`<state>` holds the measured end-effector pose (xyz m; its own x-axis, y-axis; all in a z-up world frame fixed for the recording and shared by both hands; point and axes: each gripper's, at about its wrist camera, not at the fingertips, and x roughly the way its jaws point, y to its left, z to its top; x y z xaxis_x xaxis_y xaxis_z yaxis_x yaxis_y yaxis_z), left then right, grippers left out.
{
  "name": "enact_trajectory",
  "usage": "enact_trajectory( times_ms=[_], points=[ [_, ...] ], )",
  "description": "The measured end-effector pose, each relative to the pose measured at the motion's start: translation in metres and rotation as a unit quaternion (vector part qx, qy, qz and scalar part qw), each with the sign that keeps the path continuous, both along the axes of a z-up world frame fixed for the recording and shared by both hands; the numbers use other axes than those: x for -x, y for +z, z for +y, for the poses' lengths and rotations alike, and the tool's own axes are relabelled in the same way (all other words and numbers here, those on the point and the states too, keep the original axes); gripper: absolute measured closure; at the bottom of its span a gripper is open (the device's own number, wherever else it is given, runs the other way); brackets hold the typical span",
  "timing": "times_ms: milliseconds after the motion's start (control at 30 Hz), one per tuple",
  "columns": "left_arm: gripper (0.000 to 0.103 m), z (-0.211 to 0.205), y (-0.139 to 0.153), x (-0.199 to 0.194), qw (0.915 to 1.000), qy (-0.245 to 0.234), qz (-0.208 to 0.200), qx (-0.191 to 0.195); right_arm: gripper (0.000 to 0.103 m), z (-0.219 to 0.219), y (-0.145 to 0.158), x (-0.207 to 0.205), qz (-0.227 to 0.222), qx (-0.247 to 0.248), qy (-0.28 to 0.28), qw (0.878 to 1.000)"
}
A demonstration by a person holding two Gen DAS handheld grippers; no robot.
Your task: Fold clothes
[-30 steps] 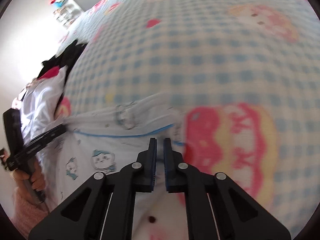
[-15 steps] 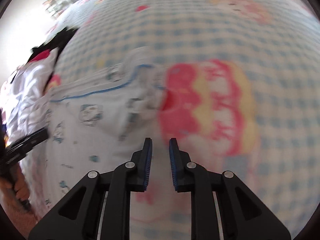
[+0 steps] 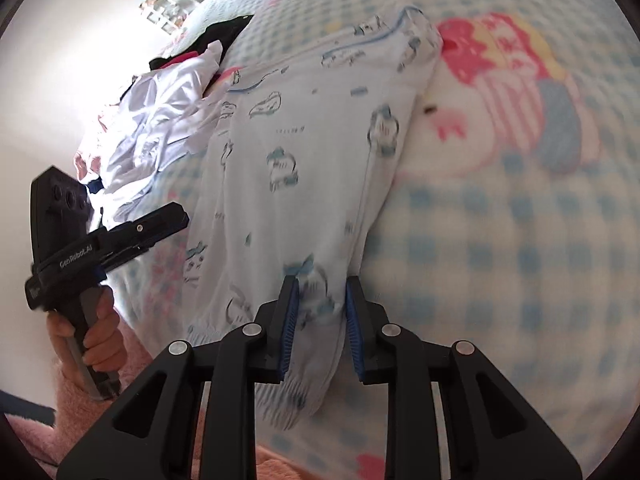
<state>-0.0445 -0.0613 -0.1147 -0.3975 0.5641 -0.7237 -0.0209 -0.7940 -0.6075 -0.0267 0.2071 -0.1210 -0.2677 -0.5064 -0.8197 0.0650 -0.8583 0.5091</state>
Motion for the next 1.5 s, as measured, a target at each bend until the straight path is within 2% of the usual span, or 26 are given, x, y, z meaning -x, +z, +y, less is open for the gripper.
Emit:
enact_trajectory(
  times_ms=[100, 200, 300, 600, 733, 767, 800, 933, 1033, 1133, 1200, 1267, 1367, 1433, 1467, 1500],
  points=[
    [0.069, 0.003, -0.005, -0.018, 0.9992, -0.015, -0.012, -0.035, 0.08, 0.005, -0.004, -0.02, -0.003, 0.019, -0.025, 1.0],
    [0.069, 0.01, -0.011, -0.036, 0.9986, -0.029, -0.026, -0.035, 0.079, 0.006, -0.001, -0.035, 0.002, 0.019, -0.03, 0.999],
    [0.069, 0.014, -0.018, -0.046, 0.997, -0.03, -0.043, -0.057, 0.072, 0.006, 0.004, -0.045, 0.01, 0.004, -0.025, 1.0],
    [0.073, 0.029, -0.02, -0.059, 0.9963, -0.044, -0.045, -0.058, 0.072, 0.007, -0.002, -0.054, 0.007, 0.002, -0.026, 1.0],
    [0.081, 0.024, -0.024, -0.06, 0.9961, -0.034, -0.051, -0.063, 0.071, 0.004, -0.004, -0.055, 0.005, 0.004, -0.023, 1.0],
    [0.086, 0.023, -0.024, -0.061, 0.9964, -0.028, -0.05, -0.062, 0.071, 0.005, -0.004, -0.056, 0.005, 0.005, -0.024, 1.0],
    [0.094, 0.022, -0.022, -0.062, 0.997, -0.022, -0.046, -0.058, 0.071, 0.006, -0.005, -0.056, 0.005, 0.007, -0.025, 1.0],
    [0.095, 0.021, -0.007, -0.07, 0.9979, -0.017, -0.021, -0.06, 0.071, 0.007, -0.006, -0.056, 0.003, 0.001, -0.027, 1.0],
    [0.095, 0.024, 0.005, -0.078, 0.9991, -0.027, -0.004, -0.031, 0.07, 0.002, -0.003, -0.056, 0.014, -0.015, -0.019, 1.0],
    [0.095, 0.023, -0.007, -0.079, 0.9993, -0.026, -0.018, -0.018, 0.07, 0.001, -0.002, -0.055, 0.019, -0.021, -0.02, 0.999],
    [0.092, 0.019, -0.032, -0.072, 0.9982, -0.021, -0.055, -0.013, 0.07, 0.004, -0.005, -0.053, 0.011, -0.024, -0.023, 0.999],
    [0.092, 0.014, -0.049, -0.067, 0.9957, -0.017, -0.087, -0.029, 0.07, 0.008, -0.01, -0.052, -0.006, -0.026, -0.024, 0.999],
    [0.089, 0.006, -0.03, -0.068, 0.9975, -0.02, -0.059, -0.034, 0.07, 0.015, -0.006, -0.055, -0.012, -0.038, -0.023, 0.999],
    [0.083, 0.001, -0.016, -0.064, 0.9988, -0.018, -0.039, -0.023, 0.066, 0.021, 0.006, -0.056, 0.005, -0.048, -0.023, 0.999],
    [0.074, -0.003, -0.015, -0.059, 0.999, -0.013, -0.037, -0.023, 0.066, 0.023, 0.012, -0.054, 0.013, -0.053, -0.024, 0.998],
    [0.072, -0.007, -0.016, -0.053, 0.9989, -0.007, -0.039, -0.026, 0.066, 0.024, 0.016, -0.051, 0.019, -0.053, -0.026, 0.998]
  ],
)
